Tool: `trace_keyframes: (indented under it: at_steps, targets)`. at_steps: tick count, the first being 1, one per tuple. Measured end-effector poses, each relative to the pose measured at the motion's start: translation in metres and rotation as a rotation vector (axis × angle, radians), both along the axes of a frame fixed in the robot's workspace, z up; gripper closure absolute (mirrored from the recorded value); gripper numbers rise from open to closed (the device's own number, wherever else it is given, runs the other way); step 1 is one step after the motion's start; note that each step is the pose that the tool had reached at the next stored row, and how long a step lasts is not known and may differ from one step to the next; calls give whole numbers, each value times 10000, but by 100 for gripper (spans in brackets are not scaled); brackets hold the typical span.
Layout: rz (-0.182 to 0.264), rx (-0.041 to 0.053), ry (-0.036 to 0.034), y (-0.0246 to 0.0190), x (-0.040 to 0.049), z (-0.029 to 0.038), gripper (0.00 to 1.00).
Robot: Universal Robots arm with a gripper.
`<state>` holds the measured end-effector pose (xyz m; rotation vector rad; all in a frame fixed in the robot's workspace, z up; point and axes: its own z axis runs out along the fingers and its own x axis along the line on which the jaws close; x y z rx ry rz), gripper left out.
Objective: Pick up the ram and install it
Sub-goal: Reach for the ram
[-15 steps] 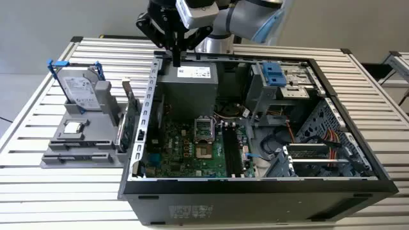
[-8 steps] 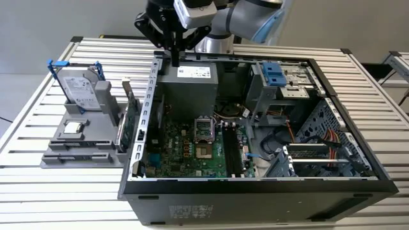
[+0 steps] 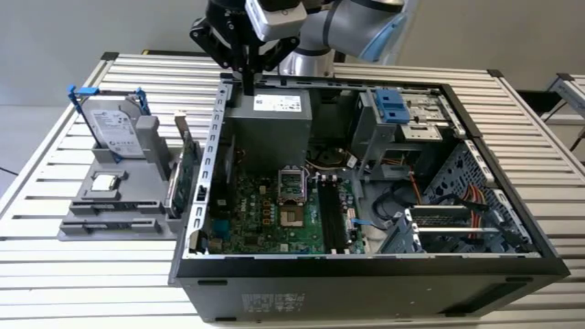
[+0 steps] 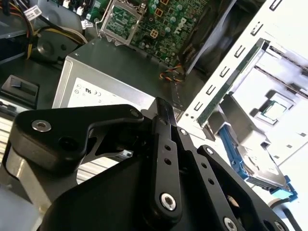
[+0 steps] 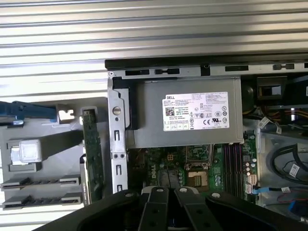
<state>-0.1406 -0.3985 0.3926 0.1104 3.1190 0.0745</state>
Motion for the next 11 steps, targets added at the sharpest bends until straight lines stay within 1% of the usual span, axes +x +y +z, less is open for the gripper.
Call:
trace_keyframes:
  at_steps: [11]
  targets:
    - [0, -1, 0, 1, -41, 0, 100]
